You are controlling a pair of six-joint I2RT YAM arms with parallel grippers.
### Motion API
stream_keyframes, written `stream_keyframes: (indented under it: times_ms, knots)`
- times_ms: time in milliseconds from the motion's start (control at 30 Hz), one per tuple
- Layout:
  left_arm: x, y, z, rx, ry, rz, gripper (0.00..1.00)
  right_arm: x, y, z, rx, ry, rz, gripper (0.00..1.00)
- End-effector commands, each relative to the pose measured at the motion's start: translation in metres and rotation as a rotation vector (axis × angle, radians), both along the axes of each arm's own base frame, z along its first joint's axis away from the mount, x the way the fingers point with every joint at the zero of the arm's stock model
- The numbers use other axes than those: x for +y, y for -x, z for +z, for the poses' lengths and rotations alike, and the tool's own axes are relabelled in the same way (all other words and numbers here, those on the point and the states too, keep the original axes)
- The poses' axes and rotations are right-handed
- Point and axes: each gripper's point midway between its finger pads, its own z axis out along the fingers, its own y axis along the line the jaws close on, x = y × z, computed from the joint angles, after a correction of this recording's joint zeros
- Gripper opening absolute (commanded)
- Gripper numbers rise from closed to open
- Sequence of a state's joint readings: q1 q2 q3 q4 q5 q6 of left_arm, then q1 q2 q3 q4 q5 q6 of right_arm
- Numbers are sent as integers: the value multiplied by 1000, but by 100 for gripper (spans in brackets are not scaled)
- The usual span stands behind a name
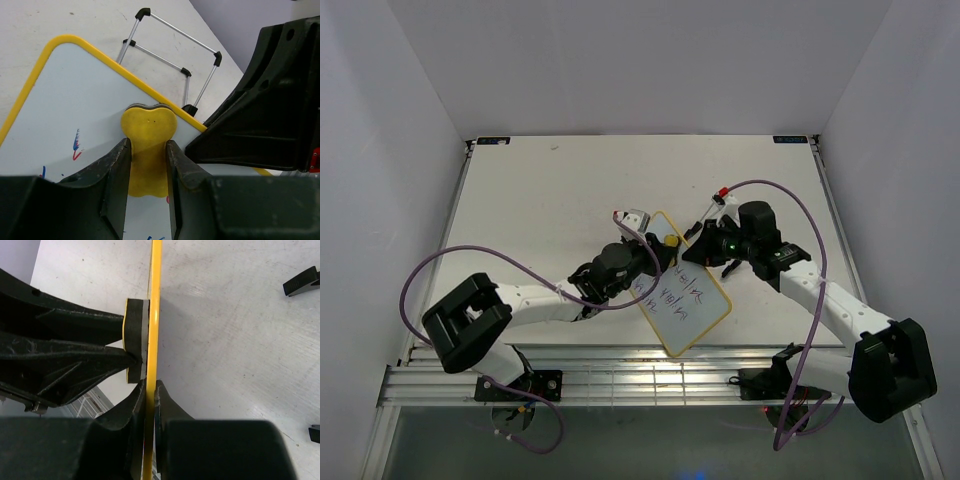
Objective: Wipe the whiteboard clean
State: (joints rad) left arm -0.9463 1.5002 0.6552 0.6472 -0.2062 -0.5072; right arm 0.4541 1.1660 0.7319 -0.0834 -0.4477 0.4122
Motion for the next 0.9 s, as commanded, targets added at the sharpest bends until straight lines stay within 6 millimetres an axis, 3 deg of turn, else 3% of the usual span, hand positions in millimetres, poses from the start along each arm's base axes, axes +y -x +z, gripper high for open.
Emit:
stream_keyframes:
  times_ms: [0,333,533,733,867]
  knots:
    - [-6,19,-8,20,-21,-48,16,21,-4,37,-131,-54,89,8]
    - [53,-31,-33,73,-109,160,16,27,11,50,-145,-83,146,8]
    - [75,-52,-47,88,-124,194,16,32,20,57,-150,-107,190,8]
    - [58,-40,-44,77,-74,89,12,34,19,59,-150,-113,192,8]
    - [48,-13,-44,43,-43,21,12,36,14,67,-170,-144,160,8]
